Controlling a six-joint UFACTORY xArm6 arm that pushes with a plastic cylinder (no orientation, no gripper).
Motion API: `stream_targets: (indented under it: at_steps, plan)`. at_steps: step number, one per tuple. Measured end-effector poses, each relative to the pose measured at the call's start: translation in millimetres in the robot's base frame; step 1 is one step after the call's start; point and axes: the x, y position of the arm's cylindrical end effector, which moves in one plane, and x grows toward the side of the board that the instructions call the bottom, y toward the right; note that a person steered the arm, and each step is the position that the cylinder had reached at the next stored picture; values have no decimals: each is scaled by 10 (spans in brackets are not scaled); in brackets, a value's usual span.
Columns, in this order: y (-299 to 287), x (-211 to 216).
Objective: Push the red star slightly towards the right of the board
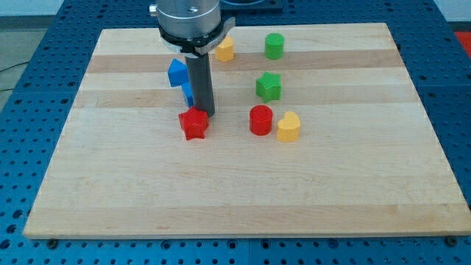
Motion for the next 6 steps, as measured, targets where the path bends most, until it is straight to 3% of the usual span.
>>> stream_targets:
  at_steps: [1,2,3,6]
  plan:
    - [-58,-44]
    - [-571,-77]
    - [-797,290]
    - [-176,328]
